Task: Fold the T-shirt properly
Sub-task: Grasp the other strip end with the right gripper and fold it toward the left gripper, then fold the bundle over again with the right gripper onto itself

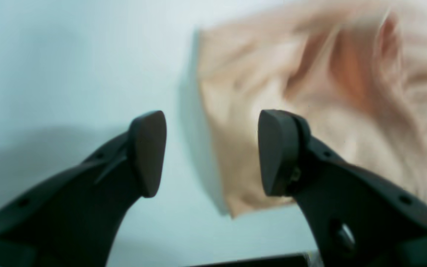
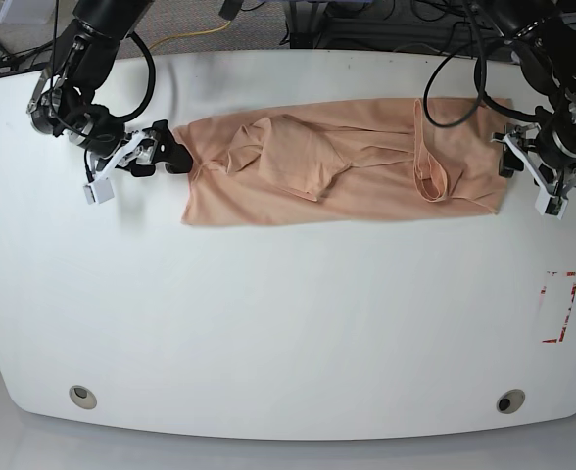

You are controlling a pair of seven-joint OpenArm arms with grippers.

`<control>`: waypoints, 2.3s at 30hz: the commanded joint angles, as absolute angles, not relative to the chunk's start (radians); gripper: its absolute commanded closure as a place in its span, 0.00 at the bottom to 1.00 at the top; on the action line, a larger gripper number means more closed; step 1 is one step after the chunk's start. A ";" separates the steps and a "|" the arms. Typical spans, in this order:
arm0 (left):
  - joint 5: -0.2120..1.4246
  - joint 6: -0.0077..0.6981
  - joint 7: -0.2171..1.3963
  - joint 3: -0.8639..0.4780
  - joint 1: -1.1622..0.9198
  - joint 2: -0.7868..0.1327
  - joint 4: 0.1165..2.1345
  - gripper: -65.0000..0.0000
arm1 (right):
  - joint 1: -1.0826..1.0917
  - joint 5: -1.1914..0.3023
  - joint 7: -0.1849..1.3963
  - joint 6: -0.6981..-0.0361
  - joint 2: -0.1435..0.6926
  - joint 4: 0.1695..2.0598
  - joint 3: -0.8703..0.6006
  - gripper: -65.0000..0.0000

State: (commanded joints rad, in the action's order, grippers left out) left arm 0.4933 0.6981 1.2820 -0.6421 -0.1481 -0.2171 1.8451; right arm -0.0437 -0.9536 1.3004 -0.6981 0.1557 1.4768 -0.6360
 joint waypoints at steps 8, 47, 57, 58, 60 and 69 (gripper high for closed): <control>0.493 0.698 1.165 -0.634 -0.202 -0.225 1.748 0.44 | -0.015 -0.954 1.256 -0.698 0.150 1.366 -0.575 0.11; 0.493 0.698 1.159 -0.479 -0.160 -0.246 1.601 0.45 | -0.030 -0.961 1.194 -0.545 0.111 1.650 -0.455 1.00; 0.492 0.698 1.164 -0.384 -0.133 -0.105 1.689 0.45 | -0.087 -1.046 1.230 -0.545 0.186 1.833 -0.455 1.00; 0.492 0.698 1.161 -0.357 -0.133 -0.101 1.693 0.45 | -0.087 -1.086 1.234 -0.545 0.189 1.833 -0.455 1.00; 0.493 0.698 1.159 -0.312 -0.131 -0.094 1.692 0.45 | -0.091 -1.152 1.236 -0.545 0.191 1.833 -0.450 1.00; 0.493 0.698 1.156 -0.288 -0.091 -0.022 1.682 0.45 | -0.064 -1.225 1.236 -0.556 0.093 1.831 -0.341 1.00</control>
